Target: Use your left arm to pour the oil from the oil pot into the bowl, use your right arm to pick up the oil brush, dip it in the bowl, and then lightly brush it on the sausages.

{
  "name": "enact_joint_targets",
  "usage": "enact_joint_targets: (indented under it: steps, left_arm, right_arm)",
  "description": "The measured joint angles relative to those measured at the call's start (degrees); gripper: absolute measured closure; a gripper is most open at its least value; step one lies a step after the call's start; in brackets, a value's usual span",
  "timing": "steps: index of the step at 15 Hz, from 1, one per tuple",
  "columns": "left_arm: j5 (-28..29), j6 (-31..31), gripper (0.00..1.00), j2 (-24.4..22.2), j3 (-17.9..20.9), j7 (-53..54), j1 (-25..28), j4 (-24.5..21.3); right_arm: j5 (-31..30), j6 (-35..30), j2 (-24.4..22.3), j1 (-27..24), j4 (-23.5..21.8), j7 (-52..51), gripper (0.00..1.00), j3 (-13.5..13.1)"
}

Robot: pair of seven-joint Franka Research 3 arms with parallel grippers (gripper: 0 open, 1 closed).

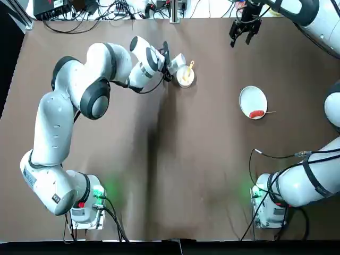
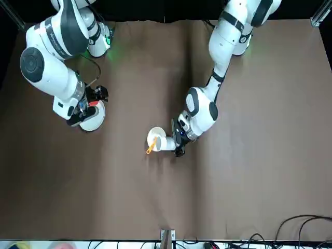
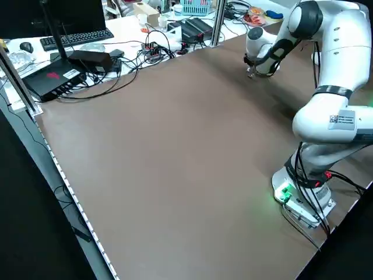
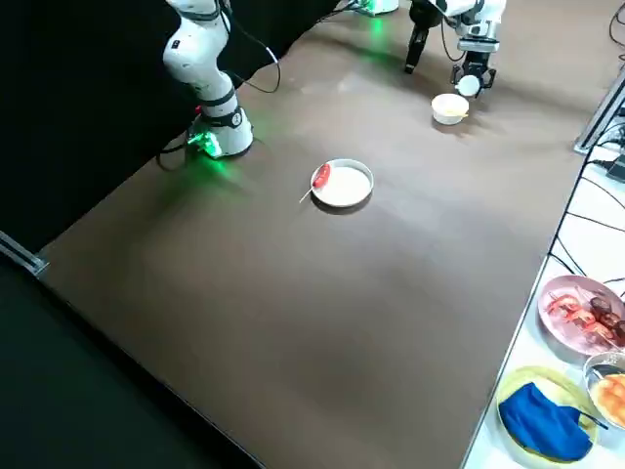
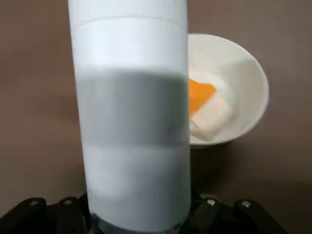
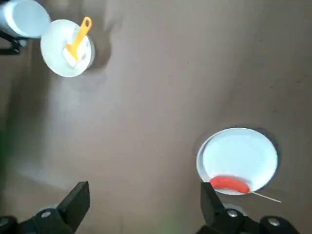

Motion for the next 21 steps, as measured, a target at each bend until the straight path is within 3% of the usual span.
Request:
enact_joint_targets:
  steps: [5,9,15,18,21]
  left_arm:
    - [8.4,-2.0,0.44,-3.7,0.1,1.6,-0.5,-4.6]
    - [13.5,-3.7,0.44,-5.6,0.2,1.7,-0.3,-5.3]
    - [13.8,-3.7,0.44,-5.6,1.4,-2.5,-0.1,-4.7]
    - [13.8,-3.7,0.44,-5.7,1.5,-5.9,-0.1,-4.7]
    - [13.8,-3.7,0.44,-6.1,1.7,-7.8,0.5,-4.0]
  right_arm:
    - [6.9,0.2,2.9,0.1,0.5,0.0,0.0,0.0]
    - [10.4,0.3,6.5,0.9,2.0,0.0,0.0,0.0]
    - [12.6,5.5,14.3,3.3,9.7,-1.3,0.0,0.0]
    - [13.7,6.0,18.1,3.5,13.8,-6.7,0.0,0.0]
    - [18.6,6.3,21.8,2.8,16.6,-13.8,0.0,-0.2]
